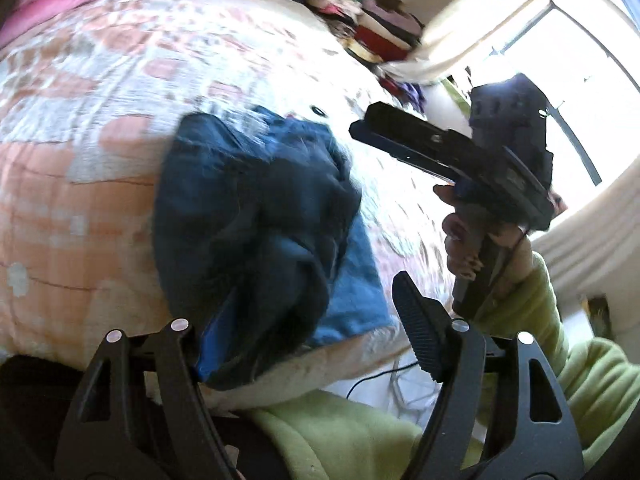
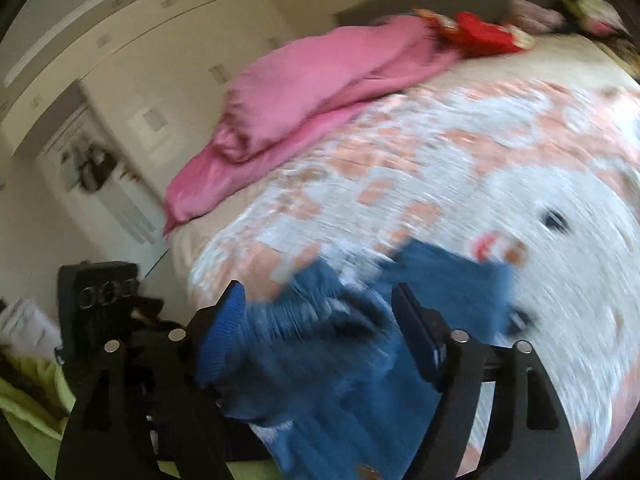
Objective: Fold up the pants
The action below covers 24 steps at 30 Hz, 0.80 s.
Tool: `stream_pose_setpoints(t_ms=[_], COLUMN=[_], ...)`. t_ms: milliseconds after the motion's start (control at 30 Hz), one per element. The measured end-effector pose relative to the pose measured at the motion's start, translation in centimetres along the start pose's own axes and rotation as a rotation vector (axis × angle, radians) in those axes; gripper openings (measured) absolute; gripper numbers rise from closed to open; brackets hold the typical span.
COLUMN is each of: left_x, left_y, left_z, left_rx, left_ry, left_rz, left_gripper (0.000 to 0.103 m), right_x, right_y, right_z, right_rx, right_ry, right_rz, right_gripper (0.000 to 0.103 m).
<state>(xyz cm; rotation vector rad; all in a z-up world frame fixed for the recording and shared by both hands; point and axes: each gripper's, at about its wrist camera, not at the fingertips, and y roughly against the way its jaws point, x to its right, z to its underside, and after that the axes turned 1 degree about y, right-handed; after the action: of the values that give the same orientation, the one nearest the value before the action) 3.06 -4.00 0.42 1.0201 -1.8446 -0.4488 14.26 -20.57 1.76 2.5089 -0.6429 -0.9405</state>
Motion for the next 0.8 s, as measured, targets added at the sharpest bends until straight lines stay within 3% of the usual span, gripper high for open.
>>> stream_pose_setpoints(t_ms=[100,267,367,400,433,467,500,600,667,800], left_x=[1.4,1.5,1.5,1.5,1.5,1.5,1.6,1.9,1.9,2.0], left_y=[-1.5,-3.0,-2.8,-2.9,-2.8,-2.9,-2.8,-2.0,-1.6,-0.8], left_z=[1.1,1.6,2.1,2.1,2.2,2.2,2.2,2.0,1.9,1.8], left_rx=[-0.05,-0.087,-0.091,-0.092,-0.092,-0.093,-0.089,-0.065,-0.049,-0.028], left_ry=[-0.039,-0.068,-0.077,-0.083,-0.086,-0.087,-0.089,-0.1,-0.107,-0.116], left_rz=[0.013,-0.031,-0.043,-0.048,-0.052,-0.06,-0.062,-0.068,-0.085,-0.133], left_gripper=[0.066,0.069,0.07,0.07,0.072,0.072,0.072,0.073,0.075,0.078], right_x=[1.2,0.9,0.8,0.6,0.3,-0.1,-0.6,-1.4,-0.5,1.4], right_y=[1.1,0.1,-1.7,-2.3,-2.8,-3.2,-3.0,-1.7,-1.4,-1.3], right_z=[2.2,4.6,5.2,5.2,5.2,5.2,5.0,4.6,4.7,5.7], right_rx=[-0.008,-0.078,-0.13,-0.141,-0.153,-0.158,-0.143,-0.095,-0.092,-0.121], right_ry=[-0.065,-0.07,-0.079,-0.073,-0.063,-0.058,-0.057,-0.026,-0.048,-0.108], right_rz=[0.051,0.109,0.089,0.083,0.064,0.038,0.0,-0.021,0.026,0.104], right_gripper=[0.091,0.094,0.093,0.07,0.054,0.04,0.035,0.035,0.035,0.052])
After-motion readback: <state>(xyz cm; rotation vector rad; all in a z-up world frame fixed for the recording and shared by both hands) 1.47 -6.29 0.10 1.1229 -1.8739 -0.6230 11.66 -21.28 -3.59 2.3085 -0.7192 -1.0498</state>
